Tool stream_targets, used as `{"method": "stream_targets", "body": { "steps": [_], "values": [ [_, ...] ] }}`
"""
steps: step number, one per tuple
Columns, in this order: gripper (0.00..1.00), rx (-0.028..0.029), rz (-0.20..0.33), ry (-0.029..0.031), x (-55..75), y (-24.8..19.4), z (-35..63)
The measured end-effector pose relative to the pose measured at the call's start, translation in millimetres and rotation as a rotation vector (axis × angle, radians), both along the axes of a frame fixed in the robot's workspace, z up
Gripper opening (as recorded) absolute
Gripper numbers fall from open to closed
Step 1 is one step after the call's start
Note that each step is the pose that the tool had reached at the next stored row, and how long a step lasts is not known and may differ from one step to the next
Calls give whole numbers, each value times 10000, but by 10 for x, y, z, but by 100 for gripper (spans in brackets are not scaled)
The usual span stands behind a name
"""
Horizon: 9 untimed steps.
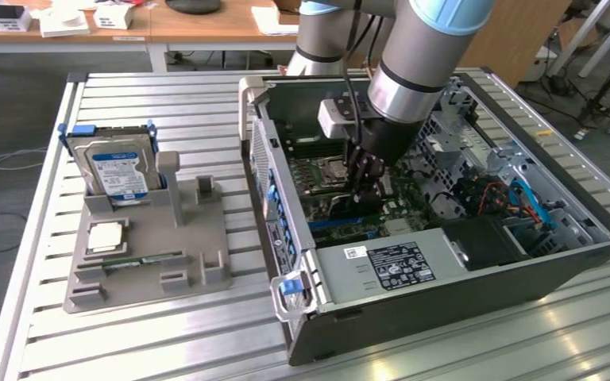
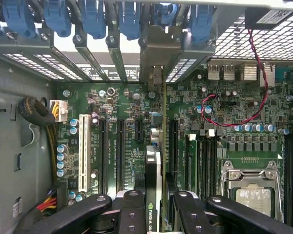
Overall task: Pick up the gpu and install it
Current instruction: 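Insert the gpu into the slot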
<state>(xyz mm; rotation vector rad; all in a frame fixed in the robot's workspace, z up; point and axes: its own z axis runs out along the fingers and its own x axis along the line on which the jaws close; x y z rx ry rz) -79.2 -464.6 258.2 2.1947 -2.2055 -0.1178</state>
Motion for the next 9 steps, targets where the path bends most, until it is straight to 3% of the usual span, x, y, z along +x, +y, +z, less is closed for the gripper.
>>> {"method": "stream_targets", "body": {
  "steps": [9],
  "values": [
    [27, -1, 0, 0, 0, 0, -4]
  ]
}}
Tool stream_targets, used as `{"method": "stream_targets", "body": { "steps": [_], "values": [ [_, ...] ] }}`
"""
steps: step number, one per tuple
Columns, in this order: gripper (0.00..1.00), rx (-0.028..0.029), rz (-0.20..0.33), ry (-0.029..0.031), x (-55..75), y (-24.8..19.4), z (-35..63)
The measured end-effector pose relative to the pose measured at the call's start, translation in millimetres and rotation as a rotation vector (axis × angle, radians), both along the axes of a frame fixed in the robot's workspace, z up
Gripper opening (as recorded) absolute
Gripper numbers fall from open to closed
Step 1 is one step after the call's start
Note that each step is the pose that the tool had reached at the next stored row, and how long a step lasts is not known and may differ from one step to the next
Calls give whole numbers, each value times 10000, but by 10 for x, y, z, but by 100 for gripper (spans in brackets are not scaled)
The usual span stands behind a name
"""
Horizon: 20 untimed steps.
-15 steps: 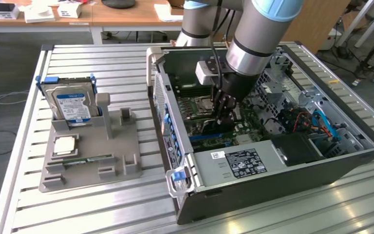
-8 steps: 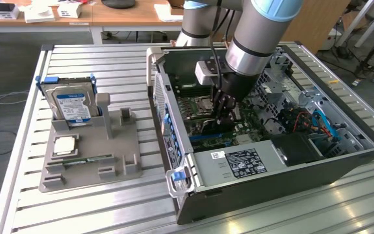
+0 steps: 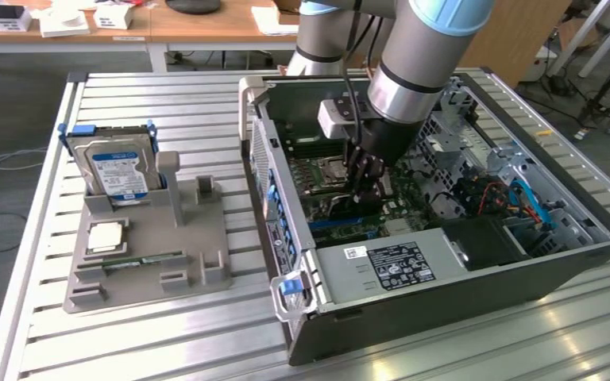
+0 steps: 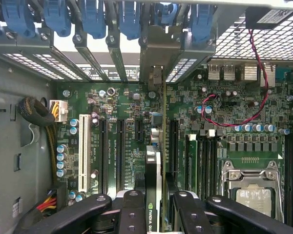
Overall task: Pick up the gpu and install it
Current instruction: 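Insert the gpu into the slot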
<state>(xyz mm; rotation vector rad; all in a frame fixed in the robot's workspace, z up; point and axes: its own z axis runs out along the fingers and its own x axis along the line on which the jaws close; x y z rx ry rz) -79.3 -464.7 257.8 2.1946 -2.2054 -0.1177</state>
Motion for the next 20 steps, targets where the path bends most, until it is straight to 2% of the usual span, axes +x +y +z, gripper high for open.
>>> {"method": "stream_targets", "body": {
  "steps": [20],
  "values": [
    [27, 0, 0, 0, 0, 1, -9]
  ]
}}
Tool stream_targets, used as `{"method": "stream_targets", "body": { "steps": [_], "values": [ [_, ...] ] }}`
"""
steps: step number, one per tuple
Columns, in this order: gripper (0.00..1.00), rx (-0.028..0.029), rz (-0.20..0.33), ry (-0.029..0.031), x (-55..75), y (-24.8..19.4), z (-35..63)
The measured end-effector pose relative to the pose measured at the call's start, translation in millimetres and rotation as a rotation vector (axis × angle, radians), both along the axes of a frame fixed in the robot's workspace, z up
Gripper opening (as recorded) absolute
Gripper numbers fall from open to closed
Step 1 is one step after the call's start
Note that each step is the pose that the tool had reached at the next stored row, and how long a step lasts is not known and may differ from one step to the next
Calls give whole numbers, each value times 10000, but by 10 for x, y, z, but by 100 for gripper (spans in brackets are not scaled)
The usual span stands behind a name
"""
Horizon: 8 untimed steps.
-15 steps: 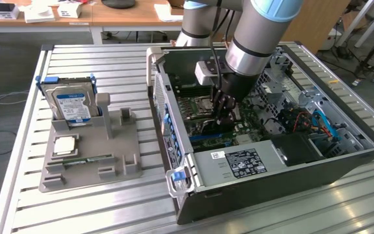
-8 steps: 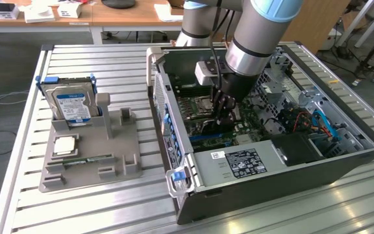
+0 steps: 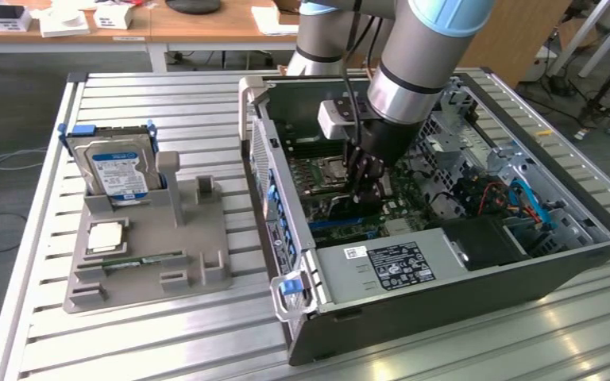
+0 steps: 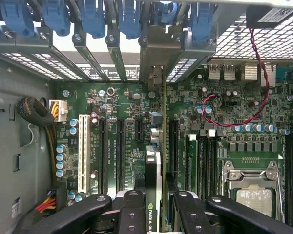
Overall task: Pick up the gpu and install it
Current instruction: 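Insert the gpu into the slot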
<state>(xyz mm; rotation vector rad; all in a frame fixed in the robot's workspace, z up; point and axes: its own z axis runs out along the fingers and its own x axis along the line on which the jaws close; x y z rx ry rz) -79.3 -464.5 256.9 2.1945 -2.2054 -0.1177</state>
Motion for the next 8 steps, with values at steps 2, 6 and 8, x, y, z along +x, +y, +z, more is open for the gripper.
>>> {"method": "stream_targets", "body": {
  "steps": [2, 6, 8],
  "values": [
    [27, -1, 0, 0, 0, 0, 0],
    [27, -1, 0, 0, 0, 0, -2],
    [27, 0, 0, 0, 0, 0, -3]
  ]
}}
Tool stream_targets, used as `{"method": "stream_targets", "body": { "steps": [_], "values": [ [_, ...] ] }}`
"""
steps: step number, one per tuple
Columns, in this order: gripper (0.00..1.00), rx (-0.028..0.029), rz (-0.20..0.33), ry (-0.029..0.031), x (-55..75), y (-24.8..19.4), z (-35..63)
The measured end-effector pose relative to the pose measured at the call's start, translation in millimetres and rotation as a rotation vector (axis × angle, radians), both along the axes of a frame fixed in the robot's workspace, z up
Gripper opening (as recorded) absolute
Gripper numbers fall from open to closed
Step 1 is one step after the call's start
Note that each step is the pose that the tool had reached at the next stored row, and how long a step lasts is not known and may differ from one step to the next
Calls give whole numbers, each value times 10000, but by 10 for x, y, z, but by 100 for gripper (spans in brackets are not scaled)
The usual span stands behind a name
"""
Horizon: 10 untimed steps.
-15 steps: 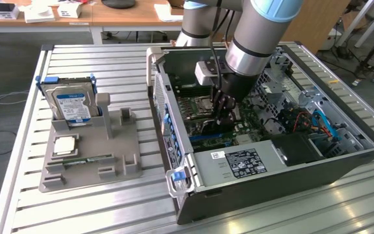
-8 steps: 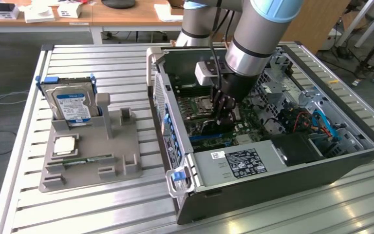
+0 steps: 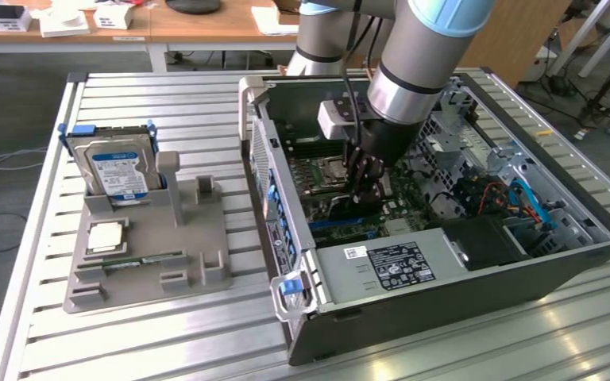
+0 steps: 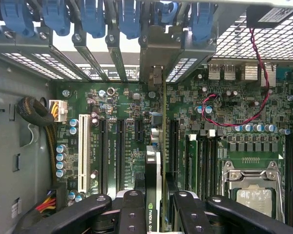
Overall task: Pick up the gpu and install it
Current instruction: 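Insert the gpu into the slot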
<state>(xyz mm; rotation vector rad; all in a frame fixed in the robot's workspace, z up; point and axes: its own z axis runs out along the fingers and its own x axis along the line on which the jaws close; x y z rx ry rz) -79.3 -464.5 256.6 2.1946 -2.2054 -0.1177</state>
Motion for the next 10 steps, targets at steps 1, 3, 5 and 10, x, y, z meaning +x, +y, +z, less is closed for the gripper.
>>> {"method": "stream_targets", "body": {
  "steps": [1, 3, 5, 10],
  "values": [
    [27, 2, 0, -1, 0, 0, -3],
    [27, 1, 0, 0, 0, 0, -4],
    [27, 0, 0, 0, 0, 0, -4],
    [27, -2, 0, 2, 0, 0, -6]
  ]
}}
